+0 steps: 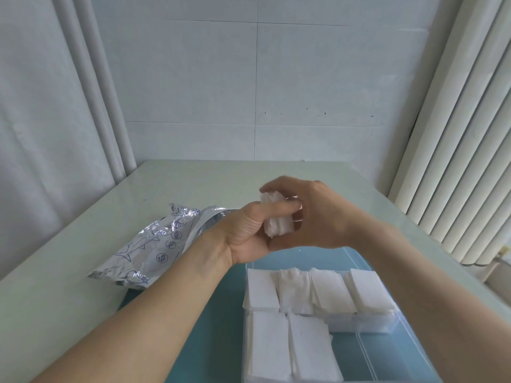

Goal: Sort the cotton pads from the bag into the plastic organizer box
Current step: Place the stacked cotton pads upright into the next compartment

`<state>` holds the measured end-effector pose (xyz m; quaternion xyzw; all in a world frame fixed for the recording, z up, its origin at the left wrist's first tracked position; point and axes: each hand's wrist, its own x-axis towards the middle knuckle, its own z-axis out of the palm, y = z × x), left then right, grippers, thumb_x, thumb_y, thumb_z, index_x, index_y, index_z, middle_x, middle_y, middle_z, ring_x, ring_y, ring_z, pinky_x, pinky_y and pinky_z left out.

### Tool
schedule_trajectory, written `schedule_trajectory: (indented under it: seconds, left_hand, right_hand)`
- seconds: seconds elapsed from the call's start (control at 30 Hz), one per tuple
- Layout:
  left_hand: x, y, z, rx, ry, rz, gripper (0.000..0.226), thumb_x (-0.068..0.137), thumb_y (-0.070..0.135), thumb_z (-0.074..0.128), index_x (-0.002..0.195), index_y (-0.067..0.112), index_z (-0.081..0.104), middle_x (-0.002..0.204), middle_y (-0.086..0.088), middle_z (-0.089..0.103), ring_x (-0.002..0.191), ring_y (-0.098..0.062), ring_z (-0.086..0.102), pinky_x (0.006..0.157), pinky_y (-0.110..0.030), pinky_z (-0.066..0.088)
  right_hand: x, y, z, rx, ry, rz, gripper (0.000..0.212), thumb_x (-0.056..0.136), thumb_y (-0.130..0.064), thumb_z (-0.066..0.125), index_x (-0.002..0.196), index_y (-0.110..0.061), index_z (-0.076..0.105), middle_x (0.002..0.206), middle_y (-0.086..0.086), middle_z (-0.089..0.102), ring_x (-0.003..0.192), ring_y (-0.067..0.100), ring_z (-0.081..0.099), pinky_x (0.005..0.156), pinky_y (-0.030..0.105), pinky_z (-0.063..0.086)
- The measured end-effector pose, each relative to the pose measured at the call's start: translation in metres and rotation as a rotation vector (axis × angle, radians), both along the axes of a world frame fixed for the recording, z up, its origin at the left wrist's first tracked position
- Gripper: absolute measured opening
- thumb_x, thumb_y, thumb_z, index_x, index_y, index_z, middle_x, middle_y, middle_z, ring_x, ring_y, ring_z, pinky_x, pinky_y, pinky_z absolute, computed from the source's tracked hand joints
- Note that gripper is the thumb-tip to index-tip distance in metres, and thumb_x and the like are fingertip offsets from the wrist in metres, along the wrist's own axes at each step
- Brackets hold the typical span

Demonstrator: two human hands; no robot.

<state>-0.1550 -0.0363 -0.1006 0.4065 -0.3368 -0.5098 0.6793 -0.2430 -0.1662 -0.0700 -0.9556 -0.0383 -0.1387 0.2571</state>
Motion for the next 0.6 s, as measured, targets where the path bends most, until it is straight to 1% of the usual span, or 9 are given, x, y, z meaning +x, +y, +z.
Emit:
schedule_trajectory:
  seconds: [0.07,0.1,0.2,0.23,0.33,0.37,0.43,0.5,0.6]
  left_hand:
    - [0.0043,0.0025,-0.0006,-0.032,0.085,-0.047,0.034,0.077,0.013,0.081,0.108,0.011,0.067,0.102,-0.008,0.062,0.092,-0.02,0.069,0.078,-0.03,0.058]
    - [0.0061,0.0032,-0.001,-0.028,0.114,-0.06,0.041,0.07,0.016,0.087,0.107,0.009,0.069,0.104,-0.01,0.063,0.093,-0.022,0.07,0.078,-0.03,0.059]
    - [0.0062,0.0011,-0.0053,0.016,0.058,-0.085,0.049,0.064,0.024,0.09,0.105,0.007,0.07,0.102,-0.012,0.07,0.089,-0.021,0.071,0.076,-0.029,0.06]
    - [0.0056,0.0007,-0.0061,0.025,0.031,-0.073,0.054,0.063,0.025,0.091,0.108,0.006,0.068,0.103,-0.012,0.07,0.09,-0.021,0.071,0.076,-0.028,0.059]
    - [0.0055,0.0021,-0.0075,0.038,-0.011,-0.076,0.07,0.063,0.025,0.091,0.121,0.003,0.059,0.109,-0.015,0.067,0.104,-0.03,0.068,0.089,-0.04,0.057]
    - [0.0051,0.0035,-0.0068,0.039,-0.017,-0.088,0.069,0.065,0.025,0.089,0.122,0.004,0.058,0.107,-0.014,0.068,0.104,-0.032,0.068,0.091,-0.043,0.056]
    - [0.0043,0.0036,-0.0062,0.023,-0.018,-0.073,0.056,0.064,0.027,0.089,0.113,0.011,0.067,0.098,-0.008,0.071,0.096,-0.025,0.07,0.09,-0.042,0.057]
    - [0.0039,0.003,-0.0063,0.013,-0.031,-0.048,0.055,0.063,0.028,0.09,0.113,0.019,0.069,0.098,-0.005,0.07,0.093,-0.021,0.068,0.089,-0.039,0.056]
    - [0.0067,0.0011,-0.0075,-0.003,0.044,-0.048,0.078,0.062,0.033,0.092,0.13,0.014,0.058,0.12,-0.01,0.057,0.105,-0.026,0.062,0.091,-0.045,0.056]
  right_hand:
    - [-0.0013,-0.0032,0.0019,0.046,-0.031,-0.001,0.07,0.06,-0.027,0.097,0.121,-0.028,0.062,0.1,-0.021,0.068,0.086,-0.003,0.067,0.072,0.013,0.054]
    - [-0.0021,-0.0053,0.0029,0.052,-0.022,-0.007,0.077,0.06,-0.03,0.097,0.127,-0.028,0.059,0.107,-0.022,0.066,0.089,-0.004,0.067,0.076,0.012,0.053]
    - [-0.0031,-0.0085,0.0023,0.031,0.09,-0.023,0.118,0.052,-0.042,0.097,0.149,-0.038,0.031,0.133,-0.02,0.05,0.118,-0.004,0.054,0.094,0.013,0.048]
    - [-0.0029,-0.0076,0.0026,0.01,0.102,-0.025,0.113,0.053,-0.044,0.096,0.148,-0.038,0.035,0.134,-0.02,0.051,0.122,-0.004,0.051,0.095,0.014,0.045]
    - [-0.0025,-0.0083,0.0047,-0.013,0.052,-0.054,0.058,0.063,-0.048,0.089,0.115,-0.033,0.066,0.111,-0.022,0.068,0.106,-0.007,0.06,0.085,0.013,0.043]
    - [-0.003,-0.0086,0.0058,-0.017,0.046,-0.066,0.053,0.063,-0.051,0.087,0.109,-0.034,0.068,0.107,-0.023,0.069,0.104,-0.006,0.061,0.086,0.015,0.045]
    - [-0.0032,-0.0087,0.0067,-0.045,0.07,-0.063,0.069,0.059,-0.056,0.086,0.121,-0.035,0.064,0.114,-0.027,0.064,0.108,-0.008,0.059,0.093,0.018,0.045]
    - [-0.0034,-0.0062,0.0056,-0.049,0.076,-0.057,0.082,0.058,-0.051,0.088,0.132,-0.033,0.056,0.114,-0.027,0.058,0.105,-0.012,0.055,0.09,0.01,0.043]
    - [-0.002,-0.0062,0.0025,-0.01,0.018,-0.041,0.057,0.062,-0.034,0.094,0.11,-0.033,0.063,0.093,-0.025,0.064,0.083,-0.014,0.06,0.069,0.005,0.044]
